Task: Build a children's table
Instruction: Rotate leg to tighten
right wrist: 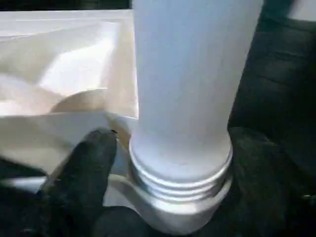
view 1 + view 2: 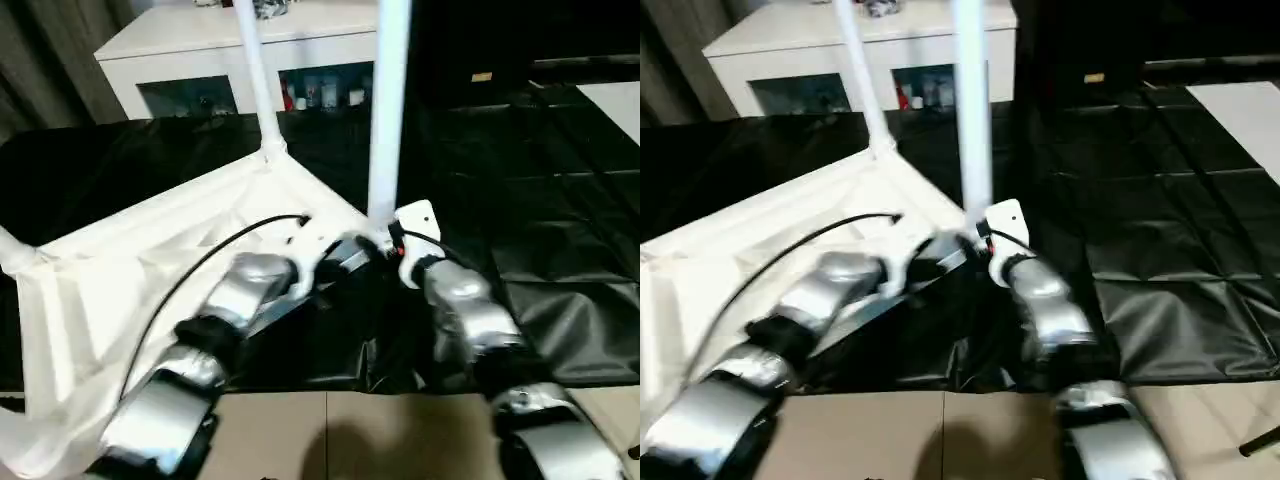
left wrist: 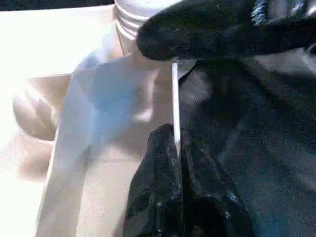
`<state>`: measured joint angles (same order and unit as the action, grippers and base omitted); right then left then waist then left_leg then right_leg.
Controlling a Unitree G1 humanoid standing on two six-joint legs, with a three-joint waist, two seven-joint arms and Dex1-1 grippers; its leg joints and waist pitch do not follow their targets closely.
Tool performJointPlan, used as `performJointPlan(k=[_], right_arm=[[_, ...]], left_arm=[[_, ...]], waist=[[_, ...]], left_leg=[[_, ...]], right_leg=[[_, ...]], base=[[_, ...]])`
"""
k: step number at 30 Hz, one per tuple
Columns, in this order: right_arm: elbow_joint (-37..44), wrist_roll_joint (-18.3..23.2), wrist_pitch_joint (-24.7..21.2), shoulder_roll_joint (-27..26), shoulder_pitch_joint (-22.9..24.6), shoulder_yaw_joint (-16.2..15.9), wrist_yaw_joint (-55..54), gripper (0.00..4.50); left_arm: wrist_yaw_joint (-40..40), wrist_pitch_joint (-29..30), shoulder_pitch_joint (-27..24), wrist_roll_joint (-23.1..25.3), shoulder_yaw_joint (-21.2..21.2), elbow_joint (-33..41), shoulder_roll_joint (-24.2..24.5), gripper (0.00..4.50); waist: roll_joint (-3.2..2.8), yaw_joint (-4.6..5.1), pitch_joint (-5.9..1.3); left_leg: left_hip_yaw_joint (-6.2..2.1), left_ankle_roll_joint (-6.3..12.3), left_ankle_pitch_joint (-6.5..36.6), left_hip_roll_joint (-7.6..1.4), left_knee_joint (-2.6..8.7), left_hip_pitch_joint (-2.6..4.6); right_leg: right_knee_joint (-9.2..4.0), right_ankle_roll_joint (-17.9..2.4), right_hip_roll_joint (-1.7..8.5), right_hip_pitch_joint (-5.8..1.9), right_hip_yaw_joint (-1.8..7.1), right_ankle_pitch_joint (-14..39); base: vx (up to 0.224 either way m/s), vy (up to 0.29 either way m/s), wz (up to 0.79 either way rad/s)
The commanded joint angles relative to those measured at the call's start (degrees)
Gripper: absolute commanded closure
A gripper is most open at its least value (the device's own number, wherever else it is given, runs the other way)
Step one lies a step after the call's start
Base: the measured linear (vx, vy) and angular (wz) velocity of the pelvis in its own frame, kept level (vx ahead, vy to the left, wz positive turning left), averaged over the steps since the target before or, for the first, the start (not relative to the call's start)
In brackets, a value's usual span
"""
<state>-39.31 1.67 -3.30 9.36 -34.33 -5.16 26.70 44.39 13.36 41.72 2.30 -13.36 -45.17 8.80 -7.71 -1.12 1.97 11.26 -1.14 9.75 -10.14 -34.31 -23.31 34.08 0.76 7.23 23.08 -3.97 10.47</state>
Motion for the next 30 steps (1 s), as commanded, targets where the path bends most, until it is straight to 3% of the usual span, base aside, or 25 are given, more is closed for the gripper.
performJointPlan(k=[1,2,3,4,8,10,12,16,17,20,30], right_arm=[[3.62,1.35,-0.21,1.31,1.08,-2.61,7.98,0.33],[5.49,2.02,-0.31,3.06,2.10,-3.78,12.65,0.33],[7.58,2.85,0.26,5.01,3.27,-4.62,17.18,0.33],[8.96,3.39,0.70,6.30,4.04,-5.14,20.07,0.33],[12.90,6.95,-0.40,10.63,5.72,-5.36,30.09,0.33],[13.81,7.61,-1.89,12.00,6.04,-6.00,33.03,0.33],[15.90,8.74,-4.69,14.86,6.98,-7.63,38.80,0.33],[16.94,9.16,-6.36,16.57,7.46,-8.52,42.30,0.33],[17.64,9.12,-7.28,17.79,7.80,-9.50,44.97,0.67],[17.76,8.28,-6.93,18.57,7.98,-10.24,46.59,0.70],[17.36,8.85,-7.87,18.20,7.21,-9.66,46.20,1.53]], left_arm=[[4.73,-0.36,-2.03,-0.32,-1.12,2.40,1.97,4.50],[6.50,0.01,-2.87,-0.98,-1.13,3.71,2.82,4.50],[9.80,-2.31,-4.12,-1.47,-1.93,5.40,4.22,4.50],[12.09,-4.11,-4.97,-1.76,-2.54,6.55,5.20,4.50],[23.49,-6.19,-9.17,-4.30,-4.95,13.20,9.90,4.50],[24.83,-6.20,-9.68,-4.35,-5.20,13.96,10.85,4.50],[26.73,-5.38,-10.56,-5.36,-4.87,15.66,12.06,4.50],[29.20,-4.51,-11.51,-6.63,-4.53,17.71,13.15,4.50],[30.57,-4.55,-11.98,-6.99,-4.72,18.61,13.92,4.50],[30.68,-5.35,-11.95,-6.29,-4.90,18.20,14.46,4.50],[30.40,-5.24,-11.46,-6.11,-4.81,18.20,14.32,4.50]], waist=[[1.54,-0.45,-4.08],[1.65,-0.61,-4.10],[1.31,-0.94,-4.12],[1.50,-1.11,-4.13],[1.21,-1.33,-4.12],[0.87,-1.48,-3.87],[1.28,-2.04,-3.65],[1.26,-2.25,-3.56],[1.36,-2.23,-3.62],[1.40,-2.27,-3.59],[1.40,-2.39,-3.74]], left_leg=[[-1.14,9.56,8.92,-2.11,3.33,0.96],[-1.13,9.64,9.17,-2.14,3.32,0.99],[-1.08,9.71,8.75,-2.29,3.26,1.13],[-1.22,9.68,8.70,-2.38,3.31,1.11],[-1.16,9.17,10.26,-2.63,3.54,1.25],[-1.02,8.15,12.52,-2.69,3.78,1.57],[-0.85,6.31,15.49,-2.82,4.12,2.04],[-0.91,4.43,16.40,-2.80,4.45,1.84],[-0.99,4.09,16.65,-2.74,4.47,1.78],[-0.91,3.99,16.37,-2.76,4.41,1.87],[-0.96,4.64,14.02,-2.63,4.17,1.63]], right_leg=[[-3.21,-14.65,1.36,-2.95,0.89,4.93],[-3.19,-14.80,1.31,-3.06,0.81,4.66],[-3.00,-15.04,1.28,-2.93,0.90,3.79],[-3.05,-15.01,1.22,-3.08,0.83,3.48],[-2.73,-15.68,1.27,-2.81,1.02,3.52],[-2.98,-15.74,1.16,-2.47,1.16,5.86],[-3.29,-15.38,1.09,-2.30,1.41,8.58],[-3.35,-14.65,1.27,-2.34,1.61,10.45],[-3.30,-14.37,1.28,-2.39,1.56,10.83],[-3.42,-14.17,1.33,-2.21,1.69,10.75],[-3.22,-14.37,1.35,-2.35,1.61,9.40]], base=[[0.000,0.000,0.00],[0.000,0.000,0.00],[0.000,0.000,0.00],[0.000,0.000,0.00],[0.000,0.000,0.00],[0.000,0.000,0.00],[0.000,0.000,0.00],[0.000,0.000,0.00],[0.000,0.000,0.00],[0.000,0.000,0.00],[0.000,0.000,0.00]])
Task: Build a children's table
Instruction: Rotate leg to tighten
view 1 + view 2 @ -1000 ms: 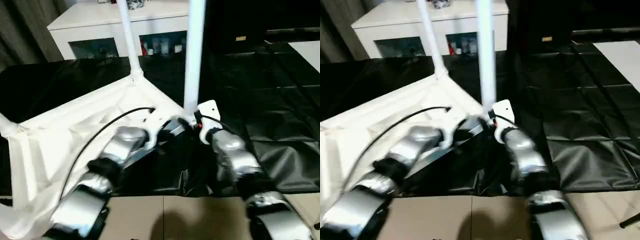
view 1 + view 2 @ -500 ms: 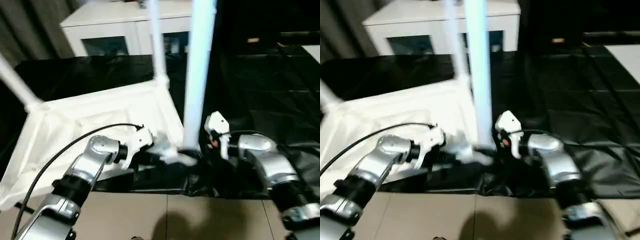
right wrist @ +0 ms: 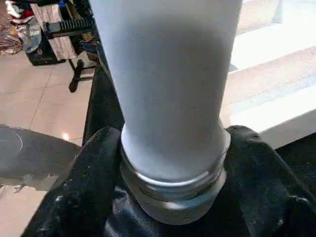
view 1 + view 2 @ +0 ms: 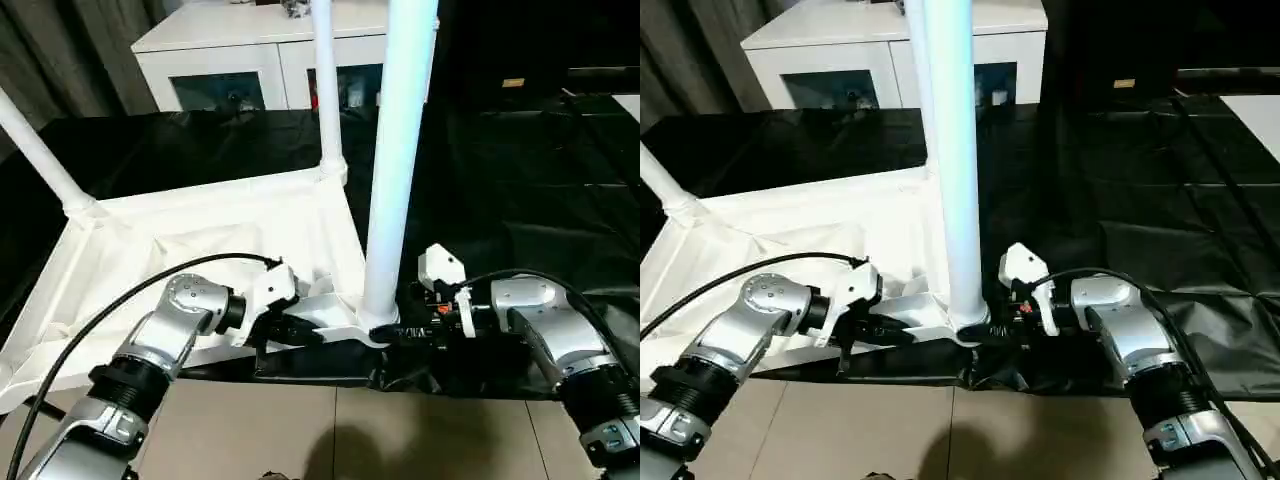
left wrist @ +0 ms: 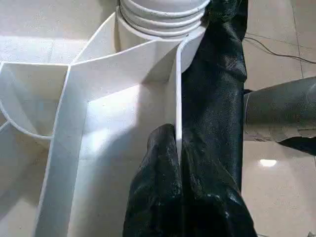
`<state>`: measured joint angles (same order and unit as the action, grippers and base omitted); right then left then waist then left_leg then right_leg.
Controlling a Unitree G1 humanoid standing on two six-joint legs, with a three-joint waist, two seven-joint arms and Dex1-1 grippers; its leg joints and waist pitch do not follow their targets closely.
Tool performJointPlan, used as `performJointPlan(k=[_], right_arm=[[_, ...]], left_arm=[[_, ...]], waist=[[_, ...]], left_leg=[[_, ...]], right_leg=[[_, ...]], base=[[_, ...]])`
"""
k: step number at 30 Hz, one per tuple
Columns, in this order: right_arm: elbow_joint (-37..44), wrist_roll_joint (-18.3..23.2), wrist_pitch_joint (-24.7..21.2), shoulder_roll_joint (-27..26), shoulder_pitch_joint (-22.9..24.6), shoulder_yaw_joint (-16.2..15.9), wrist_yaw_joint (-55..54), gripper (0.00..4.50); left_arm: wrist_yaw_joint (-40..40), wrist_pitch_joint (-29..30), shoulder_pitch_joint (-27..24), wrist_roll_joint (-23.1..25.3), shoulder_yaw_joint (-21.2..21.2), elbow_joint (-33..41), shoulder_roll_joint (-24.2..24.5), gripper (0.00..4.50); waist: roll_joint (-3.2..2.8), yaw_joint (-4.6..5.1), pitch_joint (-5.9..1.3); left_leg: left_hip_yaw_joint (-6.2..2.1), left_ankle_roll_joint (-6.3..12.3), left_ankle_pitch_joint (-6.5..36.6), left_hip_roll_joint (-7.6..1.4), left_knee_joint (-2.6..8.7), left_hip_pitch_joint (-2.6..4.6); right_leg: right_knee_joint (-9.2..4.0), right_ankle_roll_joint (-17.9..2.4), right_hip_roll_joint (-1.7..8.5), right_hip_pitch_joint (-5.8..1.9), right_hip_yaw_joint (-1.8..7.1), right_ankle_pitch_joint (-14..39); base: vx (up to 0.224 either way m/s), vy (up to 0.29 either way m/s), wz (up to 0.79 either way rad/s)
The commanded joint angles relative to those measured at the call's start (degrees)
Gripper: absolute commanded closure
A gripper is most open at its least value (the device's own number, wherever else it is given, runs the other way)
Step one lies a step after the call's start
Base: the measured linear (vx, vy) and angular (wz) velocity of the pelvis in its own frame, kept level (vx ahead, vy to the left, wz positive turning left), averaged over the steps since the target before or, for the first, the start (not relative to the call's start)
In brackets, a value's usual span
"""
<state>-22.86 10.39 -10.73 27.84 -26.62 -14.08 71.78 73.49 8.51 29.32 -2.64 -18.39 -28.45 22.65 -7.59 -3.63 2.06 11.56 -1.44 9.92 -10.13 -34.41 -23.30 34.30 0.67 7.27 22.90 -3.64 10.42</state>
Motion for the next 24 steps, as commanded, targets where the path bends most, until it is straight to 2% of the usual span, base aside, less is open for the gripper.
performJointPlan(k=[1,5,8,9,10,11,12,13,14,15,16,17,20,21,22,23,24], right_arm=[[0.98,0.20,-0.49,-0.31,-0.44,-0.70,1.26,1.54],[1.20,0.31,0.26,-0.66,0.29,-0.44,0.99,1.77],[-1.43,-1.26,2.98,-2.95,-0.37,0.96,-5.15,1.78],[-3.78,-2.27,3.70,-4.76,-1.30,2.19,-10.42,1.78],[-3.78,-2.27,3.70,-4.76,-1.30,2.19,-10.42,1.78],[-7.13,-2.91,3.31,-8.39,-2.54,4.50,-19.25,1.79],[-8.11,-2.91,2.98,-9.71,-2.87,5.33,-22.14,1.79],[-8.49,-2.86,2.80,-10.29,-2.99,5.69,-23.33,1.79],[-8.94,-2.37,1.61,-13.44,-2.90,7.20,-28.80,1.79],[-8.95,-2.34,1.49,-13.66,-2.88,7.31,-29.20,1.80],[-8.98,-2.24,1.15,-14.32,-2.82,7.63,-30.37,1.80],[-9.34,-2.81,0.39,-17.03,-2.51,8.50,-36.19,1.80],[-10.71,-4.78,0.14,-19.78,-2.49,9.07,-44.00,1.80],[-11.95,-5.69,0.18,-20.92,-2.99,9.49,-47.66,1.80],[-14.23,-7.11,0.99,-22.65,-4.12,10.25,-53.38,1.80],[-15.16,-7.66,1.38,-23.37,-4.63,10.60,-55.68,1.80],[-16.03,-8.22,1.98,-23.98,-5.22,10.83,-57.78,1.80]], left_arm=[[1.35,-0.40,0.95,-1.16,0.21,1.47,0.43,4.50],[1.48,-0.16,0.77,-1.06,0.00,1.62,0.22,4.50],[-0.04,0.07,0.86,-0.46,-0.02,0.89,-0.37,4.50],[-2.04,-0.34,1.21,0.40,0.03,-0.14,-1.01,4.50],[-2.04,-0.34,1.21,0.40,0.03,-0.14,-1.01,4.50],[-7.20,-0.42,2.38,2.08,0.36,-2.97,-3.01,4.50],[-9.29,-0.21,2.87,2.73,0.49,-4.06,-3.82,4.50],[-10.25,-0.06,3.10,3.02,0.54,-4.55,-4.20,4.50],[-15.33,1.55,4.53,2.84,2.02,-7.07,-7.04,4.50],[-15.67,1.68,4.64,2.79,2.15,-7.22,-7.25,4.50],[-16.68,2.06,4.96,2.63,2.52,-7.66,-7.90,4.50],[-21.85,2.39,6.86,2.86,3.62,-9.97,-10.47,4.50],[-30.11,2.97,9.76,3.19,5.59,-13.55,-13.80,4.50],[-32.99,3.45,11.06,3.01,6.52,-15.32,-15.25,4.50],[-36.84,3.80,13.08,2.96,7.84,-18.31,-17.36,4.50],[-38.22,3.83,13.93,3.05,8.35,-19.68,-18.18,4.50],[-39.82,3.65,14.66,3.25,8.76,-20.94,-18.87,4.50]], waist=[[1.31,0.11,-3.84],[1.20,0.10,-3.86],[1.23,0.19,-3.87],[1.22,0.37,-3.82],[1.00,0.63,-3.77],[0.99,0.96,-3.76],[0.87,1.28,-3.53],[1.08,1.72,-3.50],[1.14,1.88,-3.57],[1.07,2.05,-3.50],[1.12,2.16,-3.63],[1.15,2.22,-3.71],[1.21,2.15,-3.74],[1.26,2.05,-3.81],[0.82,2.13,-3.81],[1.07,2.11,-3.83],[0.59,2.11,-3.90]], left_leg=[[-1.26,4.93,13.93,-2.62,4.25,1.61],[-1.30,4.89,13.91,-2.63,4.25,1.60],[-1.32,4.74,13.69,-2.60,4.24,1.54],[-1.32,4.55,13.99,-2.52,4.27,1.49],[-1.30,4.01,14.85,-2.47,4.32,1.60],[-1.51,3.58,15.17,-2.37,4.44,1.36],[-1.43,3.12,15.83,-2.32,4.55,1.33],[-1.52,1.72,18.28,-2.21,4.67,1.72],[-1.64,1.28,18.69,-2.22,4.77,1.76],[-1.61,0.86,19.04,-2.22,4.83,1.84],[-1.67,1.13,18.50,-2.20,4.80,1.61],[-1.62,1.59,17.56,-2.20,4.72,1.53],[-1.40,2.08,16.49,-1.93,4.48,1.73],[-1.49,2.31,15.91,-1.89,4.43,1.63],[-1.34,2.37,15.38,-1.83,4.34,1.69],[-1.50,2.14,15.53,-1.73,4.39,1.68],[-1.57,2.05,15.32,-1.72,4.35,1.65]], right_leg=[[-3.44,-14.26,1.34,-2.20,1.28,9.57],[-3.41,-14.26,1.33,-2.22,1.25,9.46],[-3.36,-14.31,1.36,-2.21,1.24,9.13],[-3.39,-14.21,1.32,-2.18,1.21,9.56],[-3.59,-14.06,1.31,-1.99,1.20,10.42],[-3.46,-13.83,1.30,-2.34,1.13,10.92],[-3.57,-13.64,1.19,-2.06,1.16,11.73],[-3.88,-13.24,1.23,-1.93,1.15,14.18],[-3.85,-13.08,1.33,-2.07,1.15,14.68],[-4.00,-12.79,1.26,-1.96,1.22,15.02],[-3.96,-12.68,1.30,-2.24,1.20,13.94],[-3.92,-12.68,1.25,-2.19,1.22,12.40],[-4.13,-12.62,1.23,-2.00,1.26,11.82],[-4.14,-12.60,1.32,-2.19,1.17,11.99],[-4.23,-12.47,1.22,-1.91,1.20,11.61],[-4.24,-12.51,1.23,-2.06,1.10,11.81],[-4.08,-12.50,1.29,-2.13,1.06,11.55]], base=[[0.000,0.000,0.00],[0.000,0.000,0.00],[0.000,0.000,0.00],[0.000,0.000,0.00],[0.000,0.000,0.00],[0.000,0.000,0.00],[0.000,0.000,0.00],[0.000,0.000,0.00],[0.000,0.000,0.00],[0.000,0.000,0.00],[0.000,0.000,0.00],[0.000,0.000,0.00],[0.000,0.000,0.00],[0.000,0.000,0.00],[0.000,0.000,0.00],[0.000,0.000,0.00],[0.000,0.000,0.00]])
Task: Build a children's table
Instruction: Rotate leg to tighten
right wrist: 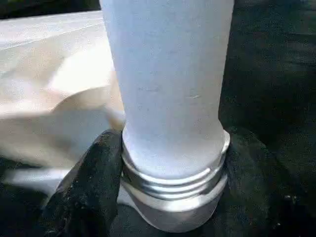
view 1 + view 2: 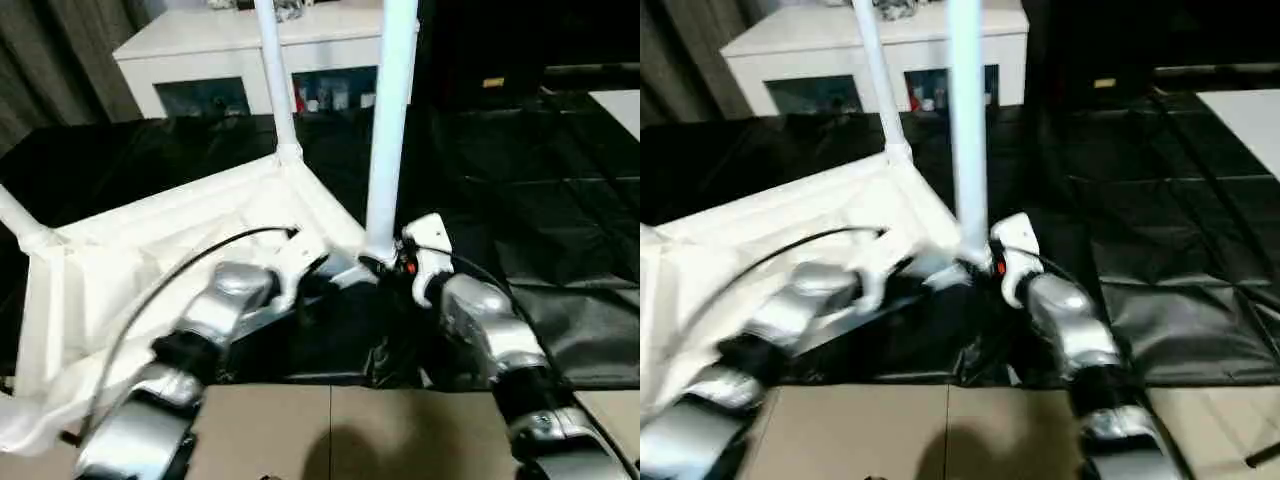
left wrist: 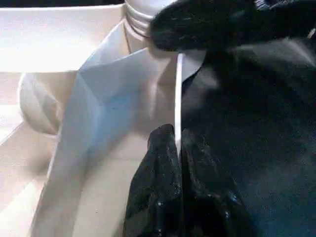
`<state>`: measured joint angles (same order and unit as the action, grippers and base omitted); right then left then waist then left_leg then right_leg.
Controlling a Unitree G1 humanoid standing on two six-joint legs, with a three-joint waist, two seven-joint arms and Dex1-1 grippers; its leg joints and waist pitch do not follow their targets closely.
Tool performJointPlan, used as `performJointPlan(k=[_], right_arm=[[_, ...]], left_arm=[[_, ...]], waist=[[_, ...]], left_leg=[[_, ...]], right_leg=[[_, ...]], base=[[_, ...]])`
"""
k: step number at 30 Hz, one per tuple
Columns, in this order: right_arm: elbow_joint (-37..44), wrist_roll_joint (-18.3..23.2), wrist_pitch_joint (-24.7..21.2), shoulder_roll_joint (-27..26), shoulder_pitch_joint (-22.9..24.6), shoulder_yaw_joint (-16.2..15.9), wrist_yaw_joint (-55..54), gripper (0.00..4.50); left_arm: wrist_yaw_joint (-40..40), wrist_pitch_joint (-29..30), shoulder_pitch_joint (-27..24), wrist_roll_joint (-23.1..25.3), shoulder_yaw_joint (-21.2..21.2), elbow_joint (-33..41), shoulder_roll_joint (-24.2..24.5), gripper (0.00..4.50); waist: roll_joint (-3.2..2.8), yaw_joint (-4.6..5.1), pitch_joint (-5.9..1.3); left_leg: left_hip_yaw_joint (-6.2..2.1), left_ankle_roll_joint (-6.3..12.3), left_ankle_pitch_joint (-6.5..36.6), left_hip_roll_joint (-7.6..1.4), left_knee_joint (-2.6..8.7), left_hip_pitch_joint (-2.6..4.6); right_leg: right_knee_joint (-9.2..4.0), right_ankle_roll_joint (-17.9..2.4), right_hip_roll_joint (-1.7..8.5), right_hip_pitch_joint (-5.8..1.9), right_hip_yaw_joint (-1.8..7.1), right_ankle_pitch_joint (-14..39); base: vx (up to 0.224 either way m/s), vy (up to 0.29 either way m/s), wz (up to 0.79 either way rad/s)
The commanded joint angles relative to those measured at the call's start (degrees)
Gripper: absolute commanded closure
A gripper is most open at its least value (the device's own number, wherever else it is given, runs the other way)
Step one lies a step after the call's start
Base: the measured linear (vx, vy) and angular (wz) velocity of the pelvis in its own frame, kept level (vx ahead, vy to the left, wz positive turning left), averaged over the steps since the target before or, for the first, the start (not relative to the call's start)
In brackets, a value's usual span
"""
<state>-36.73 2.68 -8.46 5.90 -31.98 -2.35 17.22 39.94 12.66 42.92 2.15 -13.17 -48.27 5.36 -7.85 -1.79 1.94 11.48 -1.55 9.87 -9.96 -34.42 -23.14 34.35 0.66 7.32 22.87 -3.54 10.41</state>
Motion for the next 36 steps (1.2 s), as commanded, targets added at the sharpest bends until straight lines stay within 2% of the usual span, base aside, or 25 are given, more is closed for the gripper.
performJointPlan(k=[1,2,4,6,7,9,10,12,13,15,16,17,18,20,21,23,24,27,28,29,30,36], right_arm=[[-2.64,-0.84,0.05,-2.40,-0.22,-0.76,-4.45,1.80],[-3.42,-1.40,0.63,-2.95,-0.91,-0.73,-6.02,1.80],[-4.49,-2.18,1.64,-3.73,-1.76,-1.18,-6.93,1.80],[-6.31,-3.45,3.32,-5.02,-3.00,-2.73,-6.47,1.80],[-6.36,-3.74,3.57,-5.13,-3.02,-3.41,-5.40,1.80],[-5.64,-3.94,5.04,-5.21,-2.78,-3.87,-4.04,1.24],[-5.09,-3.73,6.06,-5.09,-2.60,-3.84,-3.36,1.10],[-4.66,-3.45,6.90,-4.83,-2.48,-3.80,-2.65,0.88],[-4.61,-3.26,7.11,-4.26,-2.56,-3.72,-2.03,0.88],[-4.14,-2.44,6.68,-2.08,-2.82,-3.61,2.11,0.62],[-3.67,-1.95,5.81,-1.36,-2.83,-3.50,3.74,0.62],[-1.34,-1.17,3.77,1.24,-2.24,-4.61,10.22,0.43],[-1.34,-1.17,3.77,1.24,-2.24,-4.61,10.22,0.43],[3.61,-0.82,3.27,5.70,-0.11,-8.01,20.22,0.43],[6.46,0.06,2.78,7.86,1.16,-9.13,24.84,0.43],[13.01,2.94,2.28,13.70,4.37,-10.90,35.39,0.43],[14.09,3.30,2.44,15.19,5.05,-11.34,37.54,0.43],[15.57,3.93,3.44,18.70,6.73,-12.37,42.96,0.43],[15.57,3.93,3.44,18.70,6.73,-12.37,42.96,0.43],[15.67,4.05,3.33,19.19,6.92,-12.32,44.20,0.43],[16.11,4.61,2.80,19.81,7.06,-12.18,46.12,0.43],[17.50,6.29,1.05,20.74,6.52,-12.01,49.07,0.43]], left_arm=[[-7.23,-0.60,1.49,-1.40,3.77,-1.84,-1.97,4.50],[-8.28,-1.18,1.99,-1.07,3.70,-2.88,-2.42,4.50],[-8.97,-2.43,2.45,-0.73,3.48,-4.10,-3.04,4.50],[-8.19,-4.66,2.82,-0.49,2.85,-5.56,-4.20,4.50],[-7.34,-4.93,2.59,-0.44,2.50,-5.39,-4.41,4.50],[-6.07,-5.24,2.19,-0.30,2.03,-5.31,-4.48,4.50],[-5.25,-5.70,1.95,-0.15,1.71,-5.31,-4.21,4.50],[-4.34,-6.24,1.69,0.00,1.41,-5.26,-3.81,4.50],[-3.43,-6.49,1.41,-0.07,1.35,-5.03,-3.33,4.50],[1.09,-9.69,0.05,-0.26,0.77,-3.44,-1.50,4.50],[2.76,-10.79,-0.48,-0.35,0.50,-2.74,-0.84,4.50],[7.61,-13.00,-2.05,-0.81,-0.27,-0.69,1.05,4.50],[7.61,-13.00,-2.05,-0.81,-0.27,-0.69,1.05,4.50],[12.85,-13.83,-3.86,-1.45,-1.07,1.87,3.56,4.50],[15.34,-14.01,-4.73,-1.70,-1.53,3.19,4.85,4.50],[22.61,-13.86,-6.84,-3.16,-2.37,6.65,8.29,4.50],[24.75,-13.31,-7.36,-3.83,-2.51,7.66,9.17,4.50],[30.63,-11.89,-8.76,-5.60,-3.04,10.57,11.59,4.50],[30.63,-11.89,-8.76,-5.60,-3.04,10.57,11.59,4.50],[31.94,-11.63,-9.11,-5.92,-3.16,11.20,12.14,4.50],[34.44,-11.06,-9.74,-6.41,-3.60,12.51,13.13,4.50],[38.69,-10.29,-11.06,-7.06,-4.20,15.07,14.99,4.50]], waist=[[1.19,0.24,-3.85],[1.20,0.22,-3.91],[0.85,0.33,-4.09],[0.85,0.29,-4.11],[1.22,0.27,-4.16],[1.16,0.09,-4.15],[1.07,0.09,-4.10],[1.43,0.05,-4.07],[1.40,0.00,-4.04],[1.47,0.11,-4.04],[1.29,0.04,-4.06],[0.87,0.01,-4.10],[0.94,-0.14,-4.11],[0.82,-0.44,-4.25],[0.79,-0.54,-4.29],[0.87,-1.13,-4.30],[0.68,-1.15,-4.30],[0.92,-1.24,-4.18],[0.82,-1.30,-4.16],[0.82,-1.40,-4.02],[1.10,-1.40,-3.98],[0.92,-1.47,-3.78]], left_leg=[[-1.49,2.57,14.95,-1.89,4.33,1.42],[-1.52,3.07,14.44,-1.89,4.29,1.33],[-1.45,5.01,12.31,-1.74,3.96,1.19],[-1.50,6.77,11.26,-1.74,3.84,0.91],[-1.43,7.16,11.20,-1.76,3.80,0.93],[-1.42,7.77,11.28,-1.88,3.76,1.00],[-1.41,7.83,11.44,-1.91,3.81,1.04],[-1.43,7.96,11.53,-1.99,3.87,1.00],[-1.45,8.05,11.74,-2.01,3.93,1.01],[-1.53,8.13,11.49,-1.98,3.93,0.65],[-1.57,8.38,11.29,-1.98,3.91,0.71],[-1.50,9.22,10.66,-2.04,3.73,0.65],[-1.45,9.30,10.71,-2.18,3.75,0.79],[-1.38,9.82,10.19,-2.29,3.49,0.87],[-1.27,10.14,9.79,-2.37,3.36,0.92],[-1.40,10.42,9.85,-2.75,3.50,1.00],[-1.36,10.53,9.98,-2.78,3.50,0.96],[-1.28,9.31,11.20,-2.87,3.75,1.06],[-1.26,8.89,11.95,-2.91,3.81,1.22],[-1.20,7.75,13.84,-2.92,4.02,1.38],[-1.14,7.41,14.45,-2.90,4.07,1.40],[-1.17,5.58,15.94,-2.98,4.41,1.58]], right_leg=[[-4.25,-12.24,1.25,-2.23,0.93,10.66],[-4.17,-12.36,1.30,-2.37,0.91,9.82],[-4.13,-12.59,1.32,-2.42,0.74,7.26],[-4.07,-12.74,1.37,-2.61,0.57,6.65],[-4.14,-12.70,1.41,-2.64,0.58,6.77],[-4.15,-12.56,1.59,-2.59,0.64,8.48],[-4.26,-12.44,1.55,-2.53,0.63,9.18],[-4.39,-11.95,1.52,-2.48,0.65,10.79],[-4.38,-11.92,1.49,-2.44,0.65,11.41],[-4.24,-11.76,1.51,-2.73,0.58,11.22],[-4.24,-11.80,1.49,-2.71,0.55,10.83],[-4.01,-12.45,1.49,-2.79,0.51,8.89],[-4.03,-12.62,1.31,-2.69,0.45,8.34],[-3.64,-13.13,1.16,-2.78,0.41,5.40],[-3.49,-13.48,1.25,-2.60,0.51,4.31],[-3.27,-13.66,1.30,-2.87,0.56,3.58],[-3.17,-13.87,1.31,-2.73,0.60,3.52],[-3.16,-14.75,1.19,-2.47,0.69,4.45],[-3.21,-14.79,1.21,-2.38,0.74,5.26],[-3.44,-14.80,1.24,-2.19,0.88,7.39],[-3.55,-14.74,1.25,-2.16,0.92,8.05],[-3.70,-13.90,1.28,-1.94,1.17,10.81]], base=[[0.000,0.000,0.00],[0.000,0.000,0.00],[0.000,0.000,0.00],[0.000,0.000,0.00],[0.000,0.000,0.00],[0.000,0.000,0.00],[0.000,0.000,0.00],[0.000,0.000,0.00],[0.000,0.000,0.00],[0.000,0.000,0.00],[0.000,0.000,0.00],[0.000,0.000,0.00],[0.000,0.000,0.00],[0.000,0.000,0.00],[0.000,0.000,0.00],[0.000,0.000,0.00],[0.000,0.000,0.00],[0.000,0.000,0.00],[0.000,0.000,0.00],[0.000,0.000,0.00],[0.000,0.000,0.00],[0.000,0.000,0.00]])
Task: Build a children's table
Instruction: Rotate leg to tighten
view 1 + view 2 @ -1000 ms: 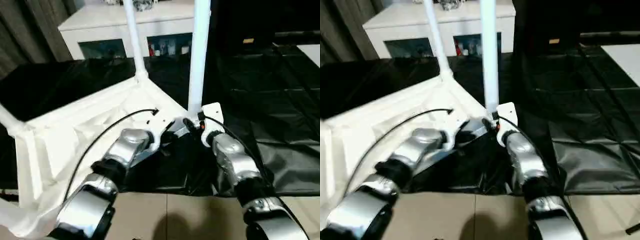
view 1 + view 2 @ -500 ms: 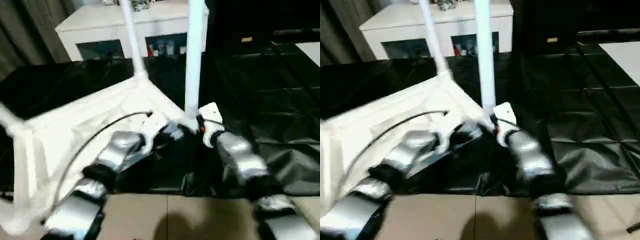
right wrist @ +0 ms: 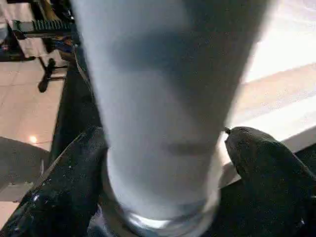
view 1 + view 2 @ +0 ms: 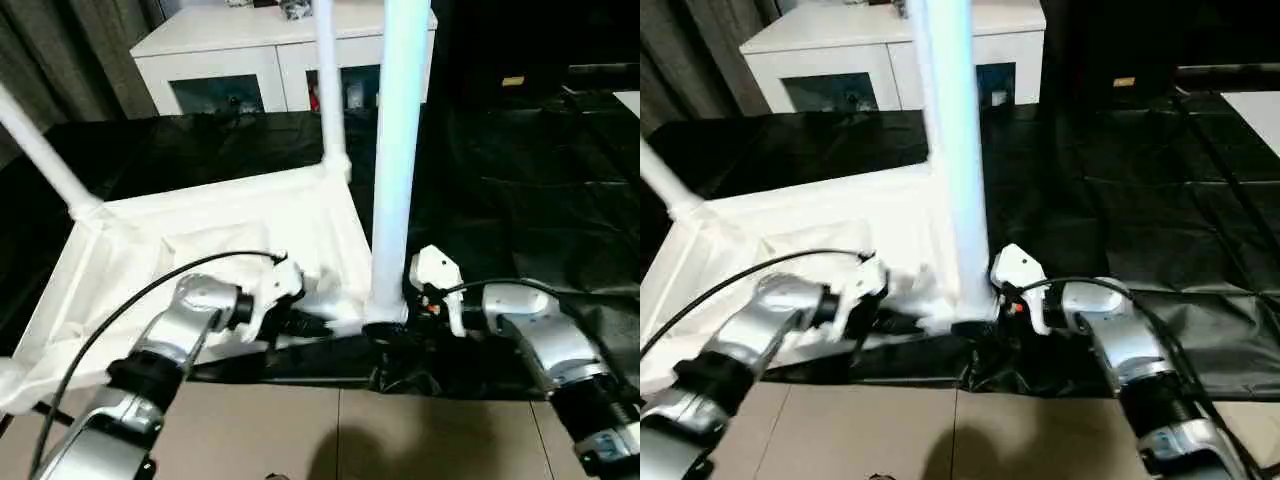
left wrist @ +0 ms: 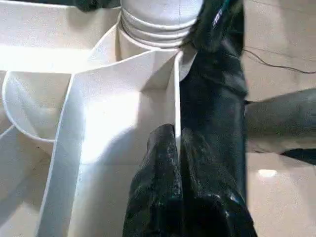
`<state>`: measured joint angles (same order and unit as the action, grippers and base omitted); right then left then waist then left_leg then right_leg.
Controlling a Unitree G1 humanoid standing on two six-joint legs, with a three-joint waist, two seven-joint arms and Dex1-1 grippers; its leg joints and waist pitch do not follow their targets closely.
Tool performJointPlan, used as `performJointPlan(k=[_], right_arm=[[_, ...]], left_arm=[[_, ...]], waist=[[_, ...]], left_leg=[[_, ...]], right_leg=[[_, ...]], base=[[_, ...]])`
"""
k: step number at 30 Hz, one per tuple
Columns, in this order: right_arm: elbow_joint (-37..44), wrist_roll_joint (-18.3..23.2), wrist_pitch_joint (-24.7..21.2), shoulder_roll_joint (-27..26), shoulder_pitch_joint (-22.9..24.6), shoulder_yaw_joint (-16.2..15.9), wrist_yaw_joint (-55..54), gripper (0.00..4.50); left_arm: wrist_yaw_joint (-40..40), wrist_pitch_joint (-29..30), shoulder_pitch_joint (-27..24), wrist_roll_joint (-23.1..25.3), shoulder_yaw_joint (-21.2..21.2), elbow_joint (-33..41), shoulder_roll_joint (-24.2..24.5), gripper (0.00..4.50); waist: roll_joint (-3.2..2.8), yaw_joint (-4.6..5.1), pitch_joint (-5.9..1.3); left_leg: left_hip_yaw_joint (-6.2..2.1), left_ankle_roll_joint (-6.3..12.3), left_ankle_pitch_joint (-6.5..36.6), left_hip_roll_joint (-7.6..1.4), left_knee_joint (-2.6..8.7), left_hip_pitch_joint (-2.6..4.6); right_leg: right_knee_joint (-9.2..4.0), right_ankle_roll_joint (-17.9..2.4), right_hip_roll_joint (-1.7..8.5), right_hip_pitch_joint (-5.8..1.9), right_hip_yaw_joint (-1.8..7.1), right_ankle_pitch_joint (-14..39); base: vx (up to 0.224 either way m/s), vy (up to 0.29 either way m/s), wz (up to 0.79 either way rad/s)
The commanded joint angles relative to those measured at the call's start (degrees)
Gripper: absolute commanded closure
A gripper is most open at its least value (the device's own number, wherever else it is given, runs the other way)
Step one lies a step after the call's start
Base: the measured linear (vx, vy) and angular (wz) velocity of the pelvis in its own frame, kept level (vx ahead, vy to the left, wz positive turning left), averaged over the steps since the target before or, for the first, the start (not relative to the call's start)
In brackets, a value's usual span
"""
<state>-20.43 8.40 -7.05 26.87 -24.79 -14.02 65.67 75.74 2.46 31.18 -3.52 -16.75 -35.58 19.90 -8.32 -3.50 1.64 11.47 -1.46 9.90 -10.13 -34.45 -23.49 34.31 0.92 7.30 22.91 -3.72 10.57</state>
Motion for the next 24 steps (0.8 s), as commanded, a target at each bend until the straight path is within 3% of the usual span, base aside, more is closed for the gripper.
performJointPlan(k=[1,6,11,19,22,24], right_arm=[[0.71,0.41,-0.69,-0.17,-1.08,-0.72,1.40,0.43],[0.23,0.50,-0.85,-0.08,-1.25,-0.75,2.47,0.58],[0.50,1.09,-1.64,0.26,-0.94,-0.48,3.33,1.07],[0.16,1.61,-2.59,0.01,-0.54,0.27,3.60,1.69],[-2.84,0.43,-2.10,-2.16,-1.65,1.53,-1.68,1.76],[-6.65,-1.06,-1.94,-4.60,-3.12,2.79,-8.18,1.79]], left_arm=[[2.89,-0.21,0.53,-1.01,-0.82,2.54,0.75,4.50],[2.35,-0.16,0.61,-0.94,-0.63,2.36,0.79,4.50],[2.45,0.21,0.45,-0.93,-0.32,2.82,0.89,4.50],[2.30,0.35,0.19,-0.66,-0.73,3.08,0.99,4.50],[-0.42,-0.27,0.78,1.07,-0.93,1.61,0.74,4.50],[-4.05,-0.23,1.69,3.21,-1.26,-0.47,0.22,4.50]], waist=[[1.39,0.22,-3.48],[1.56,0.19,-3.54],[1.61,0.10,-3.67],[1.58,0.11,-3.66],[1.53,0.15,-3.70],[1.52,0.76,-3.47]], left_leg=[[-1.18,5.14,16.11,-2.77,4.48,1.90],[-1.23,5.03,15.00,-2.69,4.42,1.71],[-1.21,6.22,12.97,-2.62,4.14,1.59],[-1.22,6.06,13.20,-2.62,4.14,1.64],[-1.22,6.04,12.97,-2.61,4.09,1.64],[-1.28,4.63,14.61,-2.39,4.33,1.59]], right_leg=[[-3.65,-14.07,1.28,-1.98,1.35,10.80],[-3.53,-13.85,1.37,-2.13,1.38,10.11],[-3.35,-14.31,1.39,-2.24,1.30,8.08],[-3.38,-14.28,1.33,-2.24,1.28,8.81],[-3.36,-14.37,1.34,-2.19,1.28,8.48],[-3.61,-13.92,1.24,-2.00,1.21,10.70]], base=[[0.000,0.000,0.00],[0.000,0.000,0.00],[0.000,0.000,0.00],[0.000,0.000,0.00],[0.000,0.000,0.00],[0.000,0.000,0.00]])
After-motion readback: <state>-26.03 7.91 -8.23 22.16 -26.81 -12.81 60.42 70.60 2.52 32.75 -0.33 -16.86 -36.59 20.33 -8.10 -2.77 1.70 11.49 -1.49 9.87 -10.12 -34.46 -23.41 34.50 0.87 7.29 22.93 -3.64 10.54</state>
